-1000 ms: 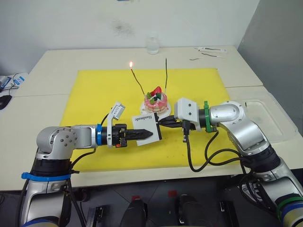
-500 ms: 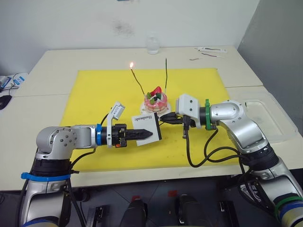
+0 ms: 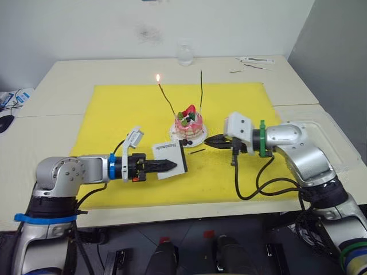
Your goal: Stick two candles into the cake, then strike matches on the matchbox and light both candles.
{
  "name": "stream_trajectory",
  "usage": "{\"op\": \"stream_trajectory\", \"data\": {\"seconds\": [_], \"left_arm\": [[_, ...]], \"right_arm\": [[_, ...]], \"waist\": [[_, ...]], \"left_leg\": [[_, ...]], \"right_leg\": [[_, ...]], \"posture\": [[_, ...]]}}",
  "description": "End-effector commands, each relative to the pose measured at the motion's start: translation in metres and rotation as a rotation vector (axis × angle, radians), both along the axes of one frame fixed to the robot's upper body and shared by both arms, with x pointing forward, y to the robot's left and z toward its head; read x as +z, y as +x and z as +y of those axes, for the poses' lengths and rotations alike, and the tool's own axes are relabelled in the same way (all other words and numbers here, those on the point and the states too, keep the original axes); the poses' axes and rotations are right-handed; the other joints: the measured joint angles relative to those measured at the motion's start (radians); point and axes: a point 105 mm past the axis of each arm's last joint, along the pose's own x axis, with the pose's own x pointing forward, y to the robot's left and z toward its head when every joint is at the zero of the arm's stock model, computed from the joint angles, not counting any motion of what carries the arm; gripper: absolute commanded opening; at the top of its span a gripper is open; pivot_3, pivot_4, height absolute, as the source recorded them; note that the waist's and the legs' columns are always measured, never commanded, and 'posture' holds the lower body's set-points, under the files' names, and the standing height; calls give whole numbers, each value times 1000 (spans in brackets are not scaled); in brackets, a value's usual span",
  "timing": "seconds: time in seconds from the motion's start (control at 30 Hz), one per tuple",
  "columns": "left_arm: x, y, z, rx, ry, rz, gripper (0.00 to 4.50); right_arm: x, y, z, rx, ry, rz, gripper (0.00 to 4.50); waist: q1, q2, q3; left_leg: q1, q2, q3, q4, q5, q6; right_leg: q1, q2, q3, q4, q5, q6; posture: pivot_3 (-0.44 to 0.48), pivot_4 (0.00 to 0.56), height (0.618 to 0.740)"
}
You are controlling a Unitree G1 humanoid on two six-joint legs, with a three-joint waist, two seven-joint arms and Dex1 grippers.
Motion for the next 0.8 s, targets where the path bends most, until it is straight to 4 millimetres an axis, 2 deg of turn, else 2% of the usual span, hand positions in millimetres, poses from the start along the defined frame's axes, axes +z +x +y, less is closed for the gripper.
{"op": "stream_trajectory", "data": {"seconds": [0.03, 0.1, 0.17, 0.33, 0.43, 0.63, 0.8], "left_arm": [[13, -2, 14, 12, 2, -48, 0], [15, 0, 21, 30, 17, -53, 0], [17, 2, 25, 42, 25, -58, 0], [14, 0, 29, 46, 35, -46, 0], [11, -2, 31, 45, 45, -36, 0], [9, -4, 29, 39, 50, -36, 0], [8, -8, 30, 44, 54, -32, 0]], "right_arm": [[9, -7, 3, 6, 94, 27, 27], [6, -10, 6, 8, 126, 66, 27], [3, -11, 11, 16, 144, 84, 652], [-6, 1, 23, 47, 168, 65, 2352], [-13, 13, 26, 83, 142, 63, 2352], [-34, 44, 21, -12, 98, 138, 2352], [-47, 42, 18, 15, 31, 188, 2352]], "waist": [[-1, 0, 0], [0, 0, 0], [-1, 0, 0], [-1, 0, 0], [-6, 0, 0], [-9, 0, 0], [-10, 0, 0]], "left_leg": [[0, 0, 0, 0, 0, 0], [0, 0, 0, 0, -1, 1], [0, 0, 0, 0, -1, 1], [0, 0, 0, 1, 0, 1], [1, 0, 1, 0, 0, 1], [1, 0, 0, 0, 0, 1], [0, 0, 1, 0, 0, 1]], "right_leg": [[0, 0, 0, 0, 0, 0], [0, 0, 0, 0, 0, 0], [0, 1, 0, 0, 0, 0], [0, 1, 0, 0, 0, 0], [0, 2, 0, 0, 0, 0], [0, 2, 0, 1, 0, 0], [0, 1, 1, 0, 0, 0]], "posture": [[0, 150, 740], [0, 150, 740], [0, 150, 740], [0, 150, 740], [0, 150, 740], [0, 150, 740], [0, 150, 740]]}}
